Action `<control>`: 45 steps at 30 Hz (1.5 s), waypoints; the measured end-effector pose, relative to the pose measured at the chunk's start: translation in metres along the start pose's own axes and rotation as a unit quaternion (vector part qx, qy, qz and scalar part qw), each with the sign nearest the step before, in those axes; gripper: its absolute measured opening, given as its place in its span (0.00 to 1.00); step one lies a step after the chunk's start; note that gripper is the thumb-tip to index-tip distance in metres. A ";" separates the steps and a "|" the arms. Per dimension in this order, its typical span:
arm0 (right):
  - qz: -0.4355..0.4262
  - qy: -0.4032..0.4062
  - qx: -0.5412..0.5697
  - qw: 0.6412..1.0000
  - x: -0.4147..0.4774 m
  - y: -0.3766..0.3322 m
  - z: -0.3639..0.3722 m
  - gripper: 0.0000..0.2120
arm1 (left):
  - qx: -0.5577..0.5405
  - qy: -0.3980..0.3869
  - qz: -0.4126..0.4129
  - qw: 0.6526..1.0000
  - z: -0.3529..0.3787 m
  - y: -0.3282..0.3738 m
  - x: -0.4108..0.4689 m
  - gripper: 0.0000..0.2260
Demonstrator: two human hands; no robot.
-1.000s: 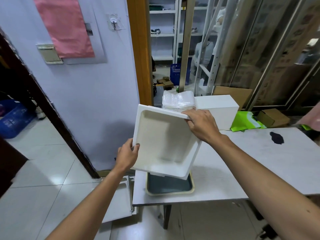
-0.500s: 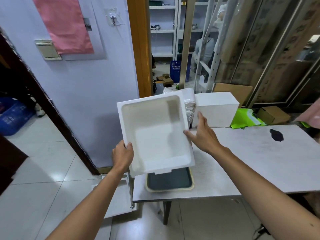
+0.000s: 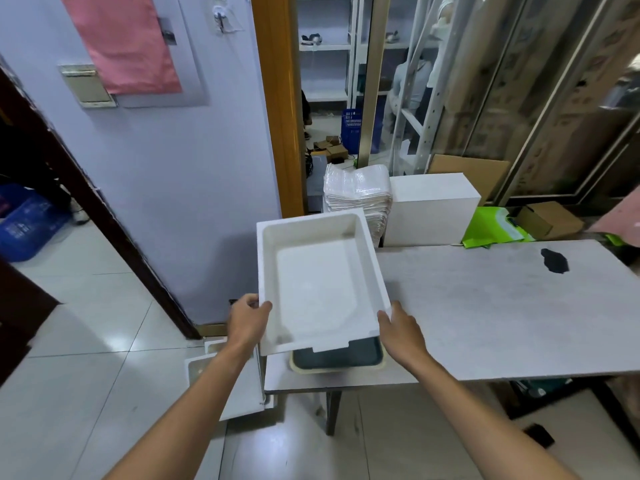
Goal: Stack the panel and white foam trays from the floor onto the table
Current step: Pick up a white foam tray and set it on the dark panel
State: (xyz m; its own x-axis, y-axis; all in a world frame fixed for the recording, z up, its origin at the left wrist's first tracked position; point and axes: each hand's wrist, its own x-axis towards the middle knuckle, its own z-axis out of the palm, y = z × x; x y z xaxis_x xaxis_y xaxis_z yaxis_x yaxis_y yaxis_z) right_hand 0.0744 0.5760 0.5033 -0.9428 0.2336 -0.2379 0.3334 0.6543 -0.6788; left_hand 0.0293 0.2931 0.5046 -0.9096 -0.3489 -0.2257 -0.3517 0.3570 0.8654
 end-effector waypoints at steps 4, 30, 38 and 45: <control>0.030 -0.007 0.051 0.998 -0.009 0.025 0.011 0.15 | -0.022 -0.040 -0.004 0.999 0.010 -0.020 -0.021 0.07; 0.101 -0.032 0.045 0.993 -0.010 0.085 0.042 0.07 | 0.016 -0.065 -0.090 0.994 0.037 -0.087 -0.074 0.07; 0.111 -0.029 0.061 0.992 0.013 0.082 0.041 0.19 | 0.006 -0.100 -0.074 0.992 0.041 -0.075 -0.051 0.08; 0.099 -0.035 0.085 0.991 0.021 0.069 0.037 0.20 | -0.001 -0.103 -0.064 0.993 0.047 -0.077 -0.039 0.08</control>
State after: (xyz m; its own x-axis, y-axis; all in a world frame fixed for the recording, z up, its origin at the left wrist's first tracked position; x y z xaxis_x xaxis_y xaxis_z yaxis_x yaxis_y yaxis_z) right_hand 0.0773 0.6001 0.4256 -0.8587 0.2918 -0.4212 0.5123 0.4691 -0.7194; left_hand 0.0816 0.3201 0.4252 -0.8837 -0.2073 -0.4197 -0.4666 0.3191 0.8249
